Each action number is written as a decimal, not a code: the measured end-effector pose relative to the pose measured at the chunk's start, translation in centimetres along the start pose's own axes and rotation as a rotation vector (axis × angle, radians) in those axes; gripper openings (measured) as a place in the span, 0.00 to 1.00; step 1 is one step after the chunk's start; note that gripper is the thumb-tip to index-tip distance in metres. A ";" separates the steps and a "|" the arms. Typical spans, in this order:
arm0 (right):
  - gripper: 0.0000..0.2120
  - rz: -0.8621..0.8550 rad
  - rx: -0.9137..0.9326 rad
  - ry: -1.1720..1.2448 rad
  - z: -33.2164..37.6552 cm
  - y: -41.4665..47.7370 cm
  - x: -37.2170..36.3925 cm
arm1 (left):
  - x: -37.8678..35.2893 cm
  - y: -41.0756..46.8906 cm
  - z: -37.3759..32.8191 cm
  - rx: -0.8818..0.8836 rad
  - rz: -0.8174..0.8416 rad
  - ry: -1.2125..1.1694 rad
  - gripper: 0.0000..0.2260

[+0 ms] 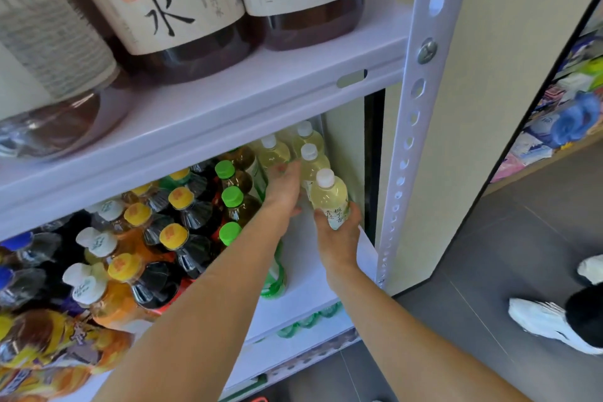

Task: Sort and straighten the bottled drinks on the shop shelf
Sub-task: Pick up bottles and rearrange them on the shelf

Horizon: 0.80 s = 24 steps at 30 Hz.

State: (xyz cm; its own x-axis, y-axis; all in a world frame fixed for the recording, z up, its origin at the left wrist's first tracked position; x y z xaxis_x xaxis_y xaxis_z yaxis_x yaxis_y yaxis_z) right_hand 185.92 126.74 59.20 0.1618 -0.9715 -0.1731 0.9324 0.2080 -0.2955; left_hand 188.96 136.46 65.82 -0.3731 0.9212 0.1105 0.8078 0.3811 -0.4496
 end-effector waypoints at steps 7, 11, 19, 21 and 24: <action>0.30 0.048 -0.086 0.239 0.5 1.1 -0.1 | -1.8 2.8 -0.8 -0.107 0.111 0.174 0.25; 0.24 0.034 -0.075 0.273 0.5 1.4 -0.3 | -1.4 3.2 -0.8 -0.154 0.163 0.212 0.20; 0.13 -0.063 0.042 0.204 0.7 1.2 -0.5 | -0.5 3.2 -0.7 -0.089 0.252 0.115 0.21; 0.16 -0.106 0.062 0.211 0.6 1.0 -0.7 | -0.6 3.2 -0.6 -0.096 0.251 0.098 0.22; 0.20 -0.137 0.073 0.216 0.1 0.2 -0.9 | -0.8 3.1 -0.5 -0.066 0.250 0.088 0.23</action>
State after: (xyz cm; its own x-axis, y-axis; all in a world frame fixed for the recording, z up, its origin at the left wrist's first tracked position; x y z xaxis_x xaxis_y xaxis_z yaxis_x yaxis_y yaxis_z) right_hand 185.98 127.65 59.44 -0.0328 -0.9417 -0.3348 0.9631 0.0598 -0.2624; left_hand 191.96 136.93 64.81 -0.1192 0.9895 0.0816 0.8990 0.1425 -0.4142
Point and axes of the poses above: each hand's wrist, its own y-axis towards the middle knuckle, its own x-axis out of the back of the hand, z = x × y, the point moved 1 cm from there along y, towards the middle knuckle, and after that the axes turned 12 degrees about z, right-handed, at the moved point
